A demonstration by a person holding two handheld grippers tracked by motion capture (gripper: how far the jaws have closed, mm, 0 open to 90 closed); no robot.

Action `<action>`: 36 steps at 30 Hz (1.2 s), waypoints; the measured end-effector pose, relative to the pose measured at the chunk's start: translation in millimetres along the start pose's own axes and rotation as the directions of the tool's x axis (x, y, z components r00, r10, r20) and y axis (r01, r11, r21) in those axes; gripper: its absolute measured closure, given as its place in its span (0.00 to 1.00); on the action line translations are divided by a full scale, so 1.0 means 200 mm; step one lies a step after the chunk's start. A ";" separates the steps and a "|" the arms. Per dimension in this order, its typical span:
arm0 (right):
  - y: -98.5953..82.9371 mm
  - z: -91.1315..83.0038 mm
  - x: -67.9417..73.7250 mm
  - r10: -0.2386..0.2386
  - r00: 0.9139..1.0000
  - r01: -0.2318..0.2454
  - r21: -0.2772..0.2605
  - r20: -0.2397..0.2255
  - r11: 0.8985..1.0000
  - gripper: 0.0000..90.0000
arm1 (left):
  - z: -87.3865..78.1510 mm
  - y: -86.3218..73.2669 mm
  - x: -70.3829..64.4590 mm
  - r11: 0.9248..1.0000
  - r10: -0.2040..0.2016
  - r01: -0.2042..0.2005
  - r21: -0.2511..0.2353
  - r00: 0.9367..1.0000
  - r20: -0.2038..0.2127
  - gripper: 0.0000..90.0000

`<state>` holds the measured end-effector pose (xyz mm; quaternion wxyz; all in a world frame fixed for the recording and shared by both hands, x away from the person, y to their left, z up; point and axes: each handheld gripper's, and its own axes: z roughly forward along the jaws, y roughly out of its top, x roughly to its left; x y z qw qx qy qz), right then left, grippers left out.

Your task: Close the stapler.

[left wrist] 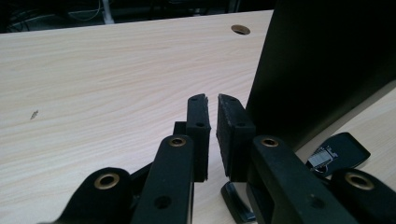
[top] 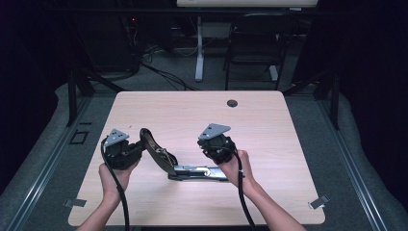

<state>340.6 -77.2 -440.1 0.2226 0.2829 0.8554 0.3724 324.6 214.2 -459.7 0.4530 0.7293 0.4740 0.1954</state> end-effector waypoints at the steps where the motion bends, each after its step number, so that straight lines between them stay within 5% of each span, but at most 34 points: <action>1: 0.01 0.00 0.01 -0.003 1.000 0.003 -0.008 -0.006 1.000 1.00 | 0.00 0.00 0.00 1.000 0.002 -0.002 0.004 1.000 0.002 0.94; 21: 0.17 0.09 0.17 -0.039 0.995 0.033 -0.061 -0.093 0.998 1.00 | 0.06 0.00 -0.06 0.999 0.033 -0.033 -0.003 0.999 0.037 1.00; 36: 0.17 0.03 0.18 -0.040 0.996 0.031 -0.107 -0.082 0.994 1.00 | 0.16 -0.01 -0.19 0.989 0.139 -0.142 0.027 0.986 0.097 1.00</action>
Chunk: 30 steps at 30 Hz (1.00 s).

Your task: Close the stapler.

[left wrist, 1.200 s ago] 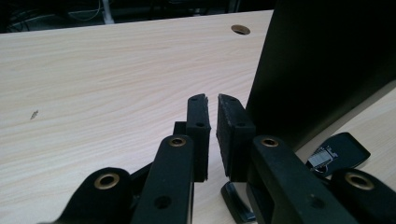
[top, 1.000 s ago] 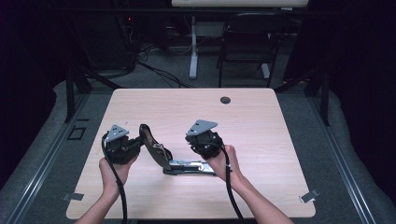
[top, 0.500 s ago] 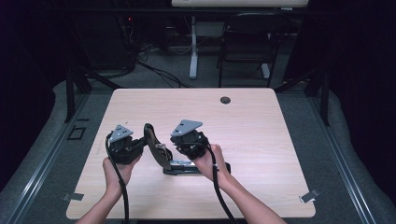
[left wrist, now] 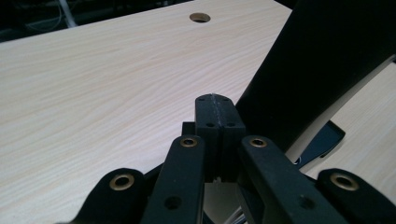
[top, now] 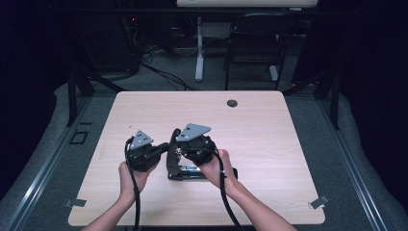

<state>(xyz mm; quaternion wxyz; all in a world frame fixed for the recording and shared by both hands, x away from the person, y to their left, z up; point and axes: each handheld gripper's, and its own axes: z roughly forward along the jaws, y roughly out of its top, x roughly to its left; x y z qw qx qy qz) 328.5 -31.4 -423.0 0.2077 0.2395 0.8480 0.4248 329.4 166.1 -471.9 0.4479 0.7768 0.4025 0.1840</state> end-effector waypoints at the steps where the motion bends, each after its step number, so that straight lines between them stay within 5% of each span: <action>1: -0.02 -0.01 -0.01 0.011 1.000 -0.011 0.001 0.002 1.000 1.00 | 0.00 0.00 0.00 1.000 0.002 -0.002 0.007 1.000 0.006 1.00; 18: -0.20 -0.10 -0.09 0.078 0.995 -0.077 -0.020 0.059 0.997 1.00 | 0.09 -0.04 -0.05 0.999 0.014 -0.016 0.051 0.999 0.036 1.00; 30: -0.37 -0.13 -0.14 0.129 0.988 -0.131 0.016 0.085 0.991 1.00 | 0.14 -0.07 -0.09 0.996 0.032 -0.036 0.082 0.998 0.048 1.00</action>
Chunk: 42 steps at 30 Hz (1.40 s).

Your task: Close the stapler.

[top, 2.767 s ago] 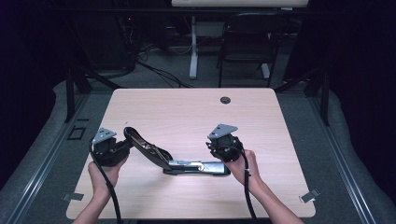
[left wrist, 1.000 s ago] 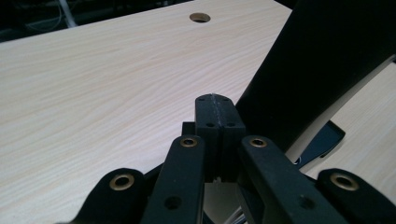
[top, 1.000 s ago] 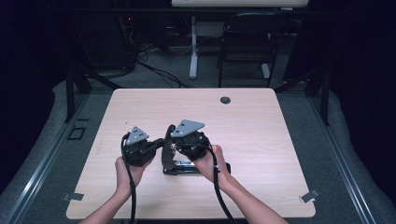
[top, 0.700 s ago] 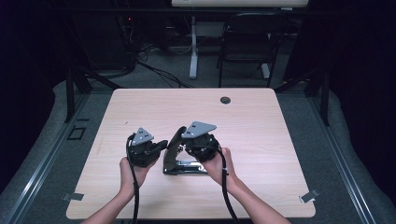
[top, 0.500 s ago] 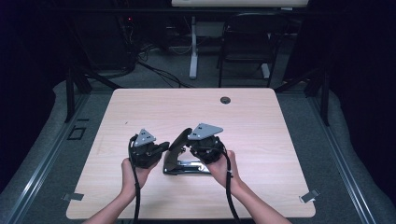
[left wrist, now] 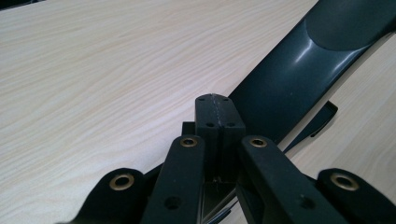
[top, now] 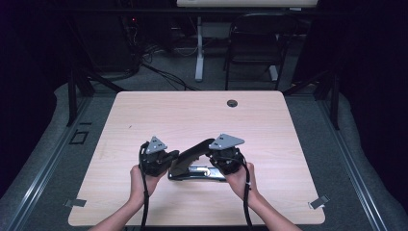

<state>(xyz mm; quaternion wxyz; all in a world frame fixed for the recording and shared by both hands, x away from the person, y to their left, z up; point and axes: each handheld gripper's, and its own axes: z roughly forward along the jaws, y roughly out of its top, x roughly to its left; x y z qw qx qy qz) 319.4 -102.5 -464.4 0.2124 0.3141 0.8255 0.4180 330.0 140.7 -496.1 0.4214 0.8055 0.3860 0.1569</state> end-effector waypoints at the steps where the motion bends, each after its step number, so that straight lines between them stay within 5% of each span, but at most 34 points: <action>1: -0.02 0.00 0.00 0.001 1.000 -0.001 0.008 -0.001 1.000 1.00 | 0.01 0.00 0.00 1.000 0.000 0.000 -0.002 1.000 -0.003 1.00; 7: -0.08 0.02 0.00 -0.011 1.000 0.010 0.038 0.013 0.999 1.00 | 0.02 -0.01 -0.02 1.000 0.012 -0.012 0.015 1.000 0.007 1.00; 42: -0.36 0.10 -0.10 0.119 0.990 -0.124 0.072 0.072 0.990 0.97 | 0.08 -0.04 -0.06 0.995 0.054 -0.056 0.087 0.998 0.018 1.00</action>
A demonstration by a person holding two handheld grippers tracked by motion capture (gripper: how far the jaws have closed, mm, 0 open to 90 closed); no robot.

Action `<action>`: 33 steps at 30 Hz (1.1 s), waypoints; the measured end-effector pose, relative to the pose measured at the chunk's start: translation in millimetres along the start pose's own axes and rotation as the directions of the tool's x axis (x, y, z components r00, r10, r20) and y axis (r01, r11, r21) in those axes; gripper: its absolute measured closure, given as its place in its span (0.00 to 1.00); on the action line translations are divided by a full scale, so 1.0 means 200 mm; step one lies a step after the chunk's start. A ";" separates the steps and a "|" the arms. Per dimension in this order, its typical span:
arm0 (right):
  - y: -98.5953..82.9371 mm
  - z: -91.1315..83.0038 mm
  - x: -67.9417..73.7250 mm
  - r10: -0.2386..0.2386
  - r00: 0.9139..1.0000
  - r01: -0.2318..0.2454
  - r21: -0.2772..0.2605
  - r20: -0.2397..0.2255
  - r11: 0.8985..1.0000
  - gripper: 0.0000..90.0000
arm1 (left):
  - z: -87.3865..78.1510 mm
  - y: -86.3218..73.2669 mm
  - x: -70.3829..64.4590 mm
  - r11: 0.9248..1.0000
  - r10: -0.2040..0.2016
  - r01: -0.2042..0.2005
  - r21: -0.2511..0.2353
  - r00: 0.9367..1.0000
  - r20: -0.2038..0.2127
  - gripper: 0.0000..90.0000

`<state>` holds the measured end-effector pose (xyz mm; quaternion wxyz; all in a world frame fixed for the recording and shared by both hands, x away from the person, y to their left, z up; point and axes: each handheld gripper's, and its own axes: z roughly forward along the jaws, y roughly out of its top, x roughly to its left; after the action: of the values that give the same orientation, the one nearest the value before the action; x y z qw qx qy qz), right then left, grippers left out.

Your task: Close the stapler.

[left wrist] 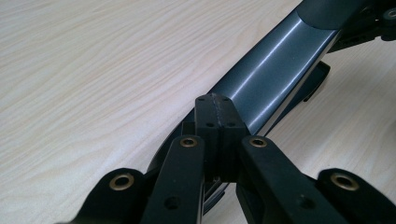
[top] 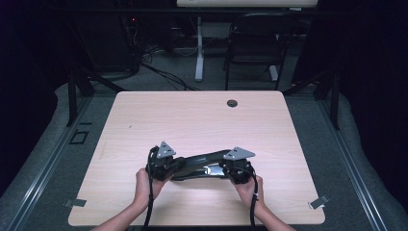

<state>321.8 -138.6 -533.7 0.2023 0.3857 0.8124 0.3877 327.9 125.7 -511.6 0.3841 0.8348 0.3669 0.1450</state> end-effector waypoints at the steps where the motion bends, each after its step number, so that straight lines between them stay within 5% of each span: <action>1: 0.00 0.01 0.00 0.006 1.000 -0.006 0.008 -0.003 1.000 0.97 | 0.00 0.00 0.00 1.000 0.001 -0.001 0.002 1.000 0.001 1.00; 17: -0.05 0.05 -0.03 0.017 1.000 -0.016 0.092 -0.012 0.996 0.97 | 0.01 -0.01 0.00 1.000 -0.001 0.001 0.013 1.000 0.012 0.96; 20: -0.06 0.04 -0.03 -0.013 1.000 0.016 0.141 -0.020 0.990 0.97 | 0.00 -0.01 0.02 1.000 -0.020 0.019 0.020 1.000 0.015 0.86; 24: -0.08 -0.01 -0.09 0.004 1.000 -0.004 0.151 0.000 0.989 0.97 | -0.01 -0.01 0.05 0.999 -0.052 0.052 0.009 0.999 0.003 0.66; 33: -0.05 -0.14 -0.21 0.058 0.997 -0.062 0.099 0.041 0.993 0.98 | -0.09 -0.03 0.13 0.995 -0.095 0.095 -0.007 0.995 -0.017 0.39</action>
<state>325.9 -188.5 -523.9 0.1864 0.4271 0.8148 0.3449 333.8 156.8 -505.6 0.3901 0.8138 0.4092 0.1348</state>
